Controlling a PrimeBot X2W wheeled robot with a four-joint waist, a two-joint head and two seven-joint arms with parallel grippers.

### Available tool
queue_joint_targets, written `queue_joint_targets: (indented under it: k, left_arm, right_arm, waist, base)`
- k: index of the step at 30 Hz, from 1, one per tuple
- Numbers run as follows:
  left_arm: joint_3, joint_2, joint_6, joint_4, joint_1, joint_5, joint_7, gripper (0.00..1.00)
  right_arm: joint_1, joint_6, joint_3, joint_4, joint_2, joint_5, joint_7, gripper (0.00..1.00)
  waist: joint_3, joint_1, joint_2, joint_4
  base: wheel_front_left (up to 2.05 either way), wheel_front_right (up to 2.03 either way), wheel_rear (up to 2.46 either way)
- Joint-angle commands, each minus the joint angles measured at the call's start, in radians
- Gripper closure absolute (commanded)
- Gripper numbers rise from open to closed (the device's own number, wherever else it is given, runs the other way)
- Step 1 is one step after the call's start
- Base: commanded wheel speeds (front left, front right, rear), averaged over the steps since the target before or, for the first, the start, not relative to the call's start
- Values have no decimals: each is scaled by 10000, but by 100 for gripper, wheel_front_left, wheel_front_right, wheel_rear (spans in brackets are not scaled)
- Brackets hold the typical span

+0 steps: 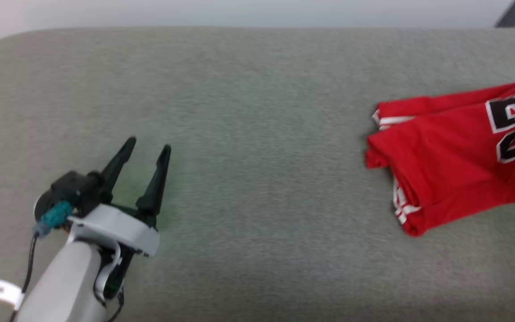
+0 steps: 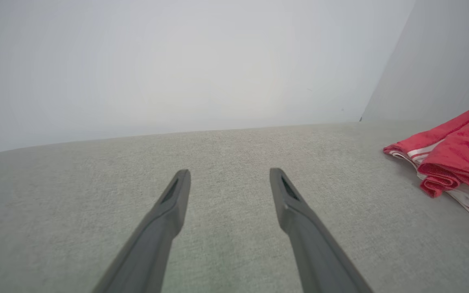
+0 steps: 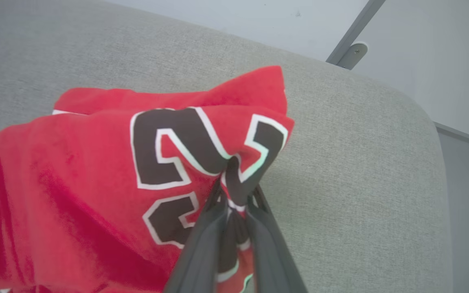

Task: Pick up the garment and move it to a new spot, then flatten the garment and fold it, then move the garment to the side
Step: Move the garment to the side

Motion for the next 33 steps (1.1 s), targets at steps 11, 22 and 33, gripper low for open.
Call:
queue_joint_targets:
  k: [11, 22, 33]
  left_arm:
    - [-1056, 59, -112, 280, -1636, 142, -13, 0]
    - [-2093, 284, -126, 508, -2756, -108, 9, 0]
    - [-2653, 481, -119, 742, -3235, -413, -14, 0]
  right_arm:
    - [-1410, -20, 392, 890, -1108, -342, -1518, 100]
    - [-2510, -20, 781, 3268, -1673, -1289, -3586, 100]
    - [-3566, -20, 1041, 5890, -1120, -2303, -5334, 100]
  waist:
    - [1421, 0, 0, -1978]
    - [2160, 0, 0, -2559]
    - [2595, 0, 0, -2479]
  base:
    - [0, 0, 0]
    - [0, 0, 0]
    - [0, 0, 0]
